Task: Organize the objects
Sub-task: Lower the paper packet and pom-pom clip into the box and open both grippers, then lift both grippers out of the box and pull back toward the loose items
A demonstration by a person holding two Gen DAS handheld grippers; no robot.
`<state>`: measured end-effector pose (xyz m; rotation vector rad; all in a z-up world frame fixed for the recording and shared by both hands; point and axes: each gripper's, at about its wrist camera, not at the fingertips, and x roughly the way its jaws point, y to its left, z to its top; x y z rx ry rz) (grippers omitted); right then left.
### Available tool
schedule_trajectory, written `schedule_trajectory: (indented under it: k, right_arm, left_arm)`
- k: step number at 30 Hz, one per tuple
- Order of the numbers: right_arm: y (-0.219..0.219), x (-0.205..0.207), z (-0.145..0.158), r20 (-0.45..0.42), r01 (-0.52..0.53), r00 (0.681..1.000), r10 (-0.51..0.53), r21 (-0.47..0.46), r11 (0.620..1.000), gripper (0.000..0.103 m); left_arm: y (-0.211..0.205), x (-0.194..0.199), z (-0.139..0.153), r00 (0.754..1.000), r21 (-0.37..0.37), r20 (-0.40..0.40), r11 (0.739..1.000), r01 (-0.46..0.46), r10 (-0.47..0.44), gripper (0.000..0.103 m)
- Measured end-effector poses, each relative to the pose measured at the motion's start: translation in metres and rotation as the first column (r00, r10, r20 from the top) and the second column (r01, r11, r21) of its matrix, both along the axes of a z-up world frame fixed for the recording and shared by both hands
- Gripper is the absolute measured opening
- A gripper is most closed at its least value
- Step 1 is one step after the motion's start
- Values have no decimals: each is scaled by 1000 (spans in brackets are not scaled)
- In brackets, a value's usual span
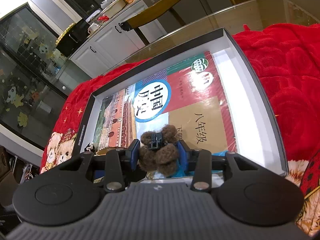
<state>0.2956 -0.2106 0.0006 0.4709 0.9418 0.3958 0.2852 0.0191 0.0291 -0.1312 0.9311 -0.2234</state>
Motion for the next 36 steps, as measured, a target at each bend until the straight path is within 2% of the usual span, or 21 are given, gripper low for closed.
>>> schedule_trajectory:
  k: [2, 7, 10, 15, 21, 26, 30, 33, 36]
  right_arm:
    - [0, 0, 0, -1, -1, 1000, 1, -1, 1000, 47]
    - [0, 1, 1, -5, -9, 1000, 9, 1, 1000, 61]
    - [1, 1, 3, -8, -20, 1000, 20, 6, 1000, 65]
    - [-2, -1, 9, -2, -11, 1000, 11, 17, 1000, 66]
    - [-5, -11, 29, 57, -10, 998, 9, 19, 1000, 67]
    - [-7, -23, 50, 113, -19, 994, 15, 41, 999, 68]
    - [-10, -35, 70, 158, -41, 987, 30, 65, 997, 69]
    - [-13, -48, 87, 207, -47, 978, 30, 78, 996, 71]
    - [-17, -63, 104, 263, -51, 964, 27, 86, 995, 72]
  left_arm:
    - [1, 1, 0, 1000, -5, -8, 1000, 1, -1, 58]
    - [3, 0, 1, 1000, -25, -22, 1000, 9, -9, 62]
    - [3, -1, 3, 999, -39, -27, 999, 20, -21, 64]
    - [1, -4, 9, 1000, -29, -13, 999, 20, -21, 64]
    - [3, -12, 25, 999, -35, 31, 999, 28, -27, 64]
    - [7, -23, 47, 995, -20, 94, 1000, 15, -13, 64]
    - [14, -35, 68, 989, -35, 146, 999, 12, -6, 64]
    - [19, -50, 87, 978, -27, 207, 1000, 4, 2, 64]
    - [23, -67, 105, 958, 11, 287, 1000, -28, 23, 67]
